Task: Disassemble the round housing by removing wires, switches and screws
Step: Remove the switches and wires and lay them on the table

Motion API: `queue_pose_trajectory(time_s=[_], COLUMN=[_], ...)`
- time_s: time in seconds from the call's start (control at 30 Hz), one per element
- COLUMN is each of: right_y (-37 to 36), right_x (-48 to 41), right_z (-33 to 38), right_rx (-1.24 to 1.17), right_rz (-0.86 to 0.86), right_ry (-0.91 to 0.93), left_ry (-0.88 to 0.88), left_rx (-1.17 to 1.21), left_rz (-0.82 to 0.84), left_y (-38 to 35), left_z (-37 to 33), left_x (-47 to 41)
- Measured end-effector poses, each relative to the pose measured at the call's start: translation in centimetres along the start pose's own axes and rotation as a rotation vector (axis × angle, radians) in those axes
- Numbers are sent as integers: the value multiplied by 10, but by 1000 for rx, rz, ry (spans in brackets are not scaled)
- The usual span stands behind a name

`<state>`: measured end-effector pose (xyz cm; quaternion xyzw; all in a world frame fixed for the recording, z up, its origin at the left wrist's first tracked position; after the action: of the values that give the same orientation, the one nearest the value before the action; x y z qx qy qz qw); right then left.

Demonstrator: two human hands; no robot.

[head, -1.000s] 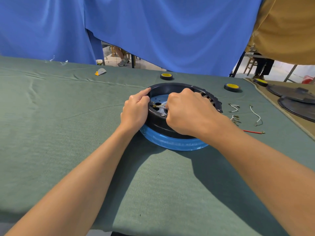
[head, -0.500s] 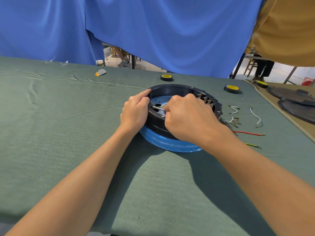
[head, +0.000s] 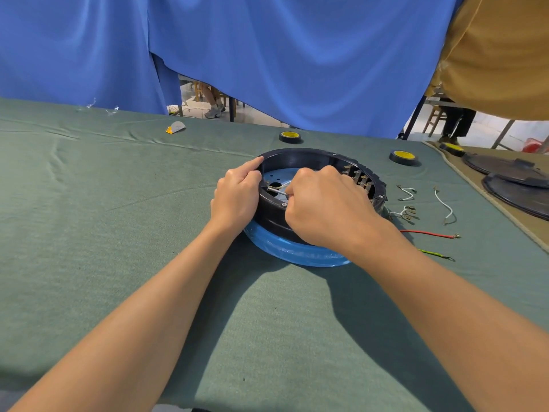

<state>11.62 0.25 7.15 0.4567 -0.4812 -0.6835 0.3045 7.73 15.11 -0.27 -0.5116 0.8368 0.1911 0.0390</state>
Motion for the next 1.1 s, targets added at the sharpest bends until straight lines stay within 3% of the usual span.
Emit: queue_pose_trajectory(time_s=[1.1], right_y=[1], right_x=[4], right_z=[2], right_rx=[-20], right_rz=[0], right_ry=[-11], left_ry=[-11], left_rx=[-2], left_rz=[17], left_y=[0], left_z=[-1], left_x=[2])
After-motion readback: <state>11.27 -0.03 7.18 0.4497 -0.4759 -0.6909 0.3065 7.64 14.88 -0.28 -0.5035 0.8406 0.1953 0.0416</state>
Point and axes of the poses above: each hand's wrist, its own x-axis away from the middle knuckle, its own y-axis out of the back of the hand, z = x × y, the point moved 8 cm from there along -x, towards the middle knuckle
